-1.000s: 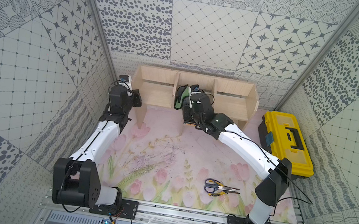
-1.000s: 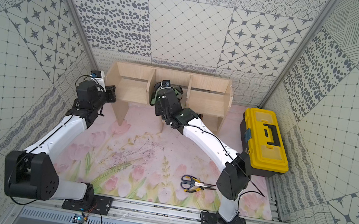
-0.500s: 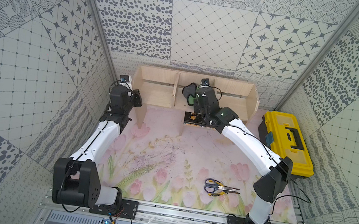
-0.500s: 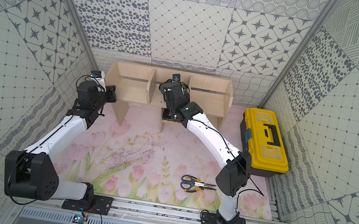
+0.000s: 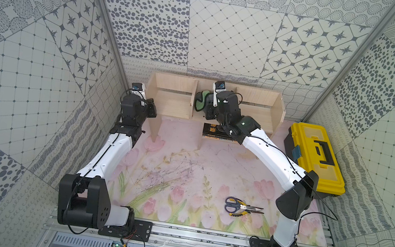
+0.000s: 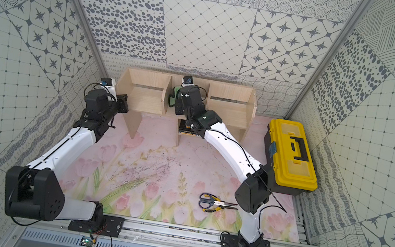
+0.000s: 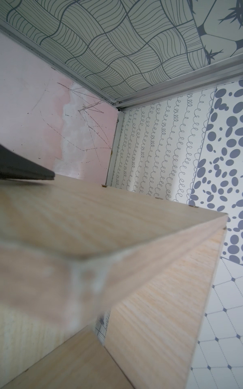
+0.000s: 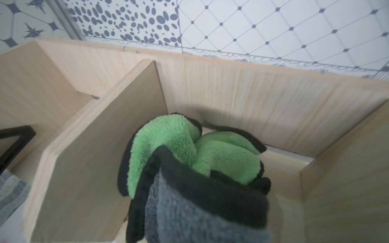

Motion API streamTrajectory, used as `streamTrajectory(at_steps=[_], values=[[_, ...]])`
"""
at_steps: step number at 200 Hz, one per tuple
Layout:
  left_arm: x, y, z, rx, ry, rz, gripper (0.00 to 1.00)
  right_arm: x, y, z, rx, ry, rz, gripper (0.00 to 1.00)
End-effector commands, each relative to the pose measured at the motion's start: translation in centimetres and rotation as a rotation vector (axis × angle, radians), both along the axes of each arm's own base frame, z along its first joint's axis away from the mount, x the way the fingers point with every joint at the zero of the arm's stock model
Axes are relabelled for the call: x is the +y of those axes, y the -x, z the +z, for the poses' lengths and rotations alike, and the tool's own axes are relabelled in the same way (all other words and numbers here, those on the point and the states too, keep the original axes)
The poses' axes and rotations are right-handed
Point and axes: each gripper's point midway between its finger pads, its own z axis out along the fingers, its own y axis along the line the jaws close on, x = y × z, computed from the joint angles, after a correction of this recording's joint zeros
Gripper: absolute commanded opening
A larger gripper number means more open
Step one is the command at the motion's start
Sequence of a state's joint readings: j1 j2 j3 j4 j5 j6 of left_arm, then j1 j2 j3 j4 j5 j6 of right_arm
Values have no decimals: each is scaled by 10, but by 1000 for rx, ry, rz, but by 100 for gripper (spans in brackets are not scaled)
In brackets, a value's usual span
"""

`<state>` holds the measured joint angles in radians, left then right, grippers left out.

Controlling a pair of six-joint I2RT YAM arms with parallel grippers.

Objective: Wipe the bookshelf clean with a cloth
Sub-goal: Wipe the dust from the shelf, then adjust the cleaning item.

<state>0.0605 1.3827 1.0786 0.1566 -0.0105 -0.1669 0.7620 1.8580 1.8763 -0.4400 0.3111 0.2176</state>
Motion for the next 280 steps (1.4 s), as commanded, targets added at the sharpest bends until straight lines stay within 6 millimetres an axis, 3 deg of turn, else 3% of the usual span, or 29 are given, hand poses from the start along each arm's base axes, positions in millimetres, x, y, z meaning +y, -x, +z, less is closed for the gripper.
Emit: streamTrajectory(at_steps=[1,21,43,53,70,94,104,126,135,143,152,165,191,206,215,224,247,280], values=[[-39,5,-21,90,223,-123,0,6,34,25,-9,-158,115,0],[-38,6,-18,84,220,-120,0,-20,56,9,10,-117,84,0],[-31,8,-17,83,222,-77,2,-50,88,24,-24,-130,103,0],[-27,10,-17,85,222,-50,12,-56,109,39,-41,-167,169,0],[-16,14,-10,87,219,20,38,-64,145,57,-61,-232,277,0],[13,31,11,111,189,195,71,-80,188,60,-50,-311,372,0],[22,42,26,102,184,247,77,-85,199,55,-38,-331,395,0],[16,66,62,68,245,231,89,-93,216,45,-11,-366,427,0],[4,74,76,61,287,174,91,-95,220,43,-5,-390,443,0],[-19,79,89,52,336,49,90,-96,222,44,-5,-418,459,0],[-61,85,106,30,386,-186,86,-97,222,47,-8,-453,473,0],[-123,109,125,41,463,-508,83,-99,219,51,-9,-500,490,0],[-225,187,134,105,518,-980,87,-100,218,59,-8,-575,533,0],[-266,241,130,102,460,-1186,99,-97,222,63,-4,-612,580,0],[-282,267,125,92,429,-1270,100,-95,225,67,-9,-635,609,0],[-289,278,117,85,400,-1301,100,-94,228,72,-15,-656,637,0],[-289,265,98,134,384,-1218,99,-87,239,84,-15,-700,727,0],[-309,276,116,150,533,-1379,99,-81,247,92,6,-739,806,0]])
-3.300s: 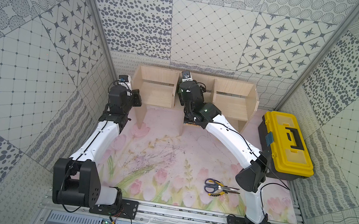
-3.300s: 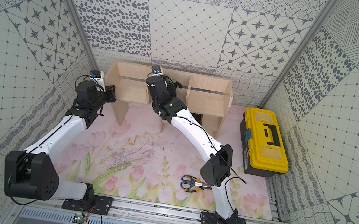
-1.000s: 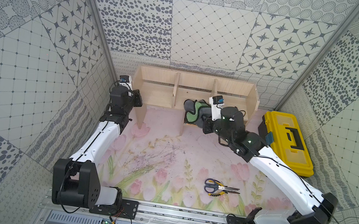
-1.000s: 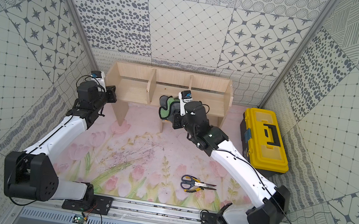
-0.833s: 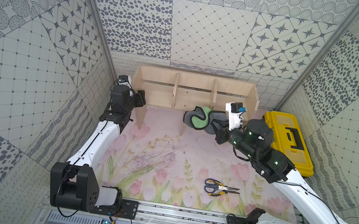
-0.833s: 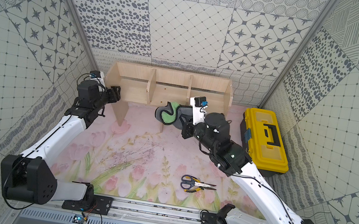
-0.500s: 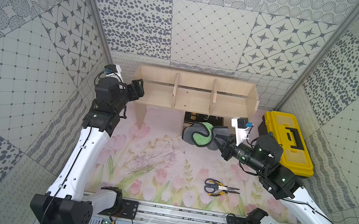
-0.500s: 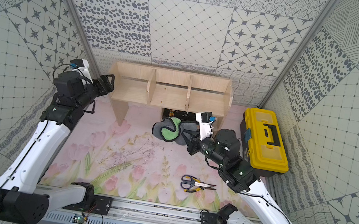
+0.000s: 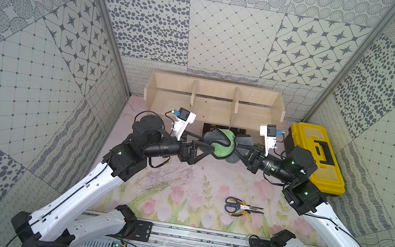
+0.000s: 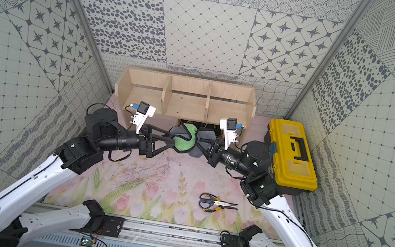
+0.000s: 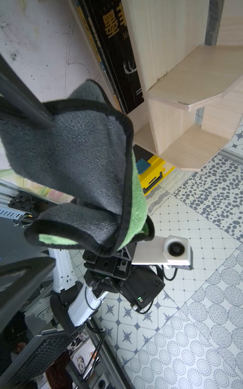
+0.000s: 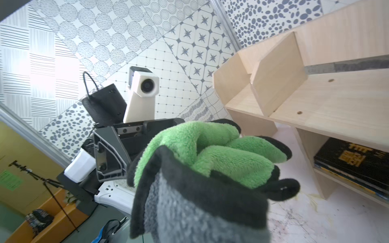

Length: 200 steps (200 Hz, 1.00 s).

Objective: Wipe the bookshelf clean with a cloth
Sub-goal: Adjust the cleaning item.

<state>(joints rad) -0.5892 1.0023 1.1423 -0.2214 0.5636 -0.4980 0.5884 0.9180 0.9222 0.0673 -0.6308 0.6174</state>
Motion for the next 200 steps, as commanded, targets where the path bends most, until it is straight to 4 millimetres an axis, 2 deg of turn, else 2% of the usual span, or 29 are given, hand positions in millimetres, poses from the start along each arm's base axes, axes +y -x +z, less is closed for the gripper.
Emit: streamTrajectory(at_steps=[1,22,52,65,74,83,98,114,135,144,159,170,179,200], values=[[-26,32,23,10,132,-248,99,5,16,26,-57,-87,103,0],[-33,43,32,12,183,-348,100,7,14,22,-38,-90,114,0],[-30,36,33,-38,171,-292,99,11,15,20,-24,-106,142,0],[-29,35,35,-54,181,-278,94,13,15,18,-16,-110,154,0],[-29,32,37,-66,190,-265,85,15,14,17,-8,-110,160,0],[-29,29,39,-75,201,-247,68,17,13,16,-3,-108,166,0],[-28,19,42,-77,215,-194,31,20,14,15,5,-111,181,0],[-25,8,41,-84,204,-129,1,22,13,13,8,-109,183,0],[-15,-6,41,-108,180,-12,0,20,11,10,10,-100,159,0],[-9,-7,45,-135,173,25,0,19,8,8,13,-85,132,10],[3,-9,56,-187,142,92,0,9,-10,-2,19,8,-11,47],[16,-11,69,-234,129,147,0,-8,-28,-7,7,102,-171,70],[29,-12,80,-264,123,193,0,-24,-43,-9,-3,174,-292,79],[63,-20,109,-313,118,320,0,-69,-71,2,-39,293,-572,91]])
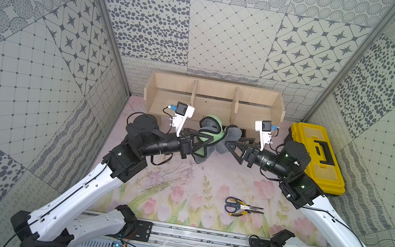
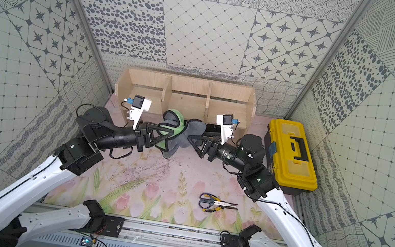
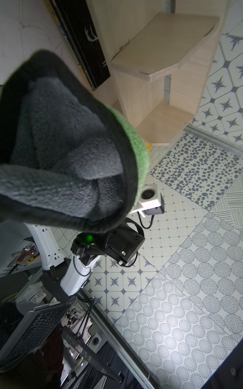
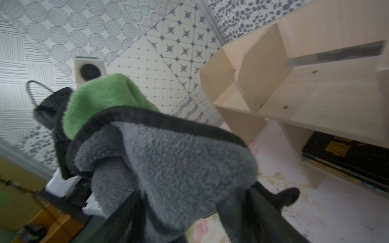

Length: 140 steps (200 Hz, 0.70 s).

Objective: Wipe the bookshelf clean with a cloth
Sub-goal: Adjust the cleaning item, then hold the shelf at the center of the board.

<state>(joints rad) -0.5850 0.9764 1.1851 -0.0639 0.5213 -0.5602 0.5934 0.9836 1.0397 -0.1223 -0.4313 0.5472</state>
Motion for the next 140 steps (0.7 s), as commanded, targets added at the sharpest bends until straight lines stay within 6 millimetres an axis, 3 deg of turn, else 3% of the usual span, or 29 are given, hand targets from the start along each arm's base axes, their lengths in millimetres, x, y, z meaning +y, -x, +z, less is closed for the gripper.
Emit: streamTrajectory(at_steps=[1,33,74,105,122,140], values=[[55,-21,49,-163,-13,291,0,-64,-34,10,-91,211,-381,92],[94,-36,82,-240,-77,479,0,-150,-74,31,-74,333,-779,95],[143,-90,103,-269,-185,770,0,-209,-121,26,52,354,-927,93],[169,-125,111,-262,-199,888,0,-210,-142,13,80,384,-880,88],[173,-150,97,-236,-222,905,0,-213,-154,-2,106,430,-884,86],[182,-180,70,-164,-219,918,0,-211,-167,-12,109,453,-859,82]])
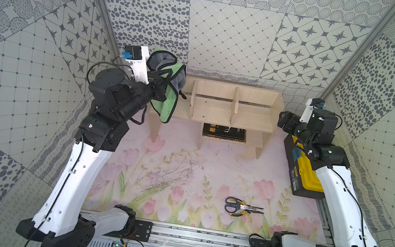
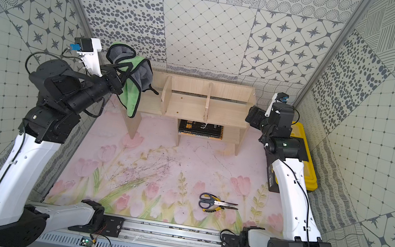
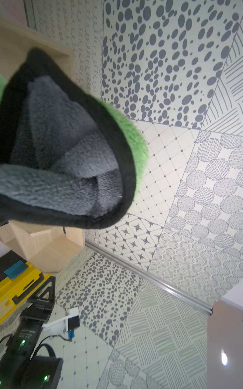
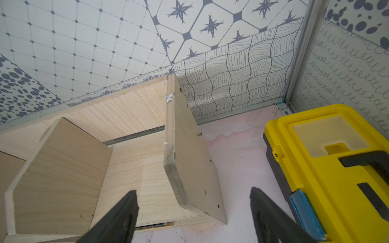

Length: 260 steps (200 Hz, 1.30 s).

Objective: Wipe the bookshelf clean with a cloth
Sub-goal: Hold the shelf at the center of the board, then wipe the dust from the shelf.

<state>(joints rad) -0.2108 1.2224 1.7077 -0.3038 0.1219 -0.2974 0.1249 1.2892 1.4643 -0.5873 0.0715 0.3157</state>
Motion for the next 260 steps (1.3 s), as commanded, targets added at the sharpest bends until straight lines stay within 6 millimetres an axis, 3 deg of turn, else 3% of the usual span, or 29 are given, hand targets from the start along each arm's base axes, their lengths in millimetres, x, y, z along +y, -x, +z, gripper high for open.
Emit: streamTrajectory(at_steps=[1,26,65,79,89,109,133,146,170,180,187,199,210,222,251,260], values=[[33,-49,-29,50,-28,140,0,4,-13,9,-30,31,46,82],[32,-81,-70,97,28,68,0,14,-30,9,-70,49,103,77],[32,-120,-166,330,28,69,0,14,-48,22,-152,83,102,74],[40,-124,-196,410,16,120,0,12,-52,20,-142,100,94,64],[48,-124,-213,458,10,166,1,11,-53,17,-132,101,90,51],[56,-117,-234,521,17,218,45,13,-52,12,-119,92,97,32],[58,-106,-260,630,16,253,85,16,-50,5,-106,83,111,17],[52,-102,-273,675,-17,246,93,17,-49,3,-100,81,119,12],[40,-95,-300,753,-114,269,96,18,-47,0,-93,77,125,5],[35,-93,-312,792,-146,267,94,19,-46,0,-94,73,133,2],[30,-93,-319,808,-155,252,85,19,-45,0,-93,71,134,0],[24,-94,-323,834,-150,239,57,19,-44,0,-93,70,133,0],[25,-94,-319,827,-138,262,22,20,-43,-1,-92,68,136,0],[28,-96,-308,792,-121,290,2,22,-43,-2,-90,65,148,0],[23,-103,-253,664,-66,263,0,25,-43,-2,-91,56,163,0],[14,-108,-224,584,-39,211,0,25,-42,-2,-91,52,166,0]])
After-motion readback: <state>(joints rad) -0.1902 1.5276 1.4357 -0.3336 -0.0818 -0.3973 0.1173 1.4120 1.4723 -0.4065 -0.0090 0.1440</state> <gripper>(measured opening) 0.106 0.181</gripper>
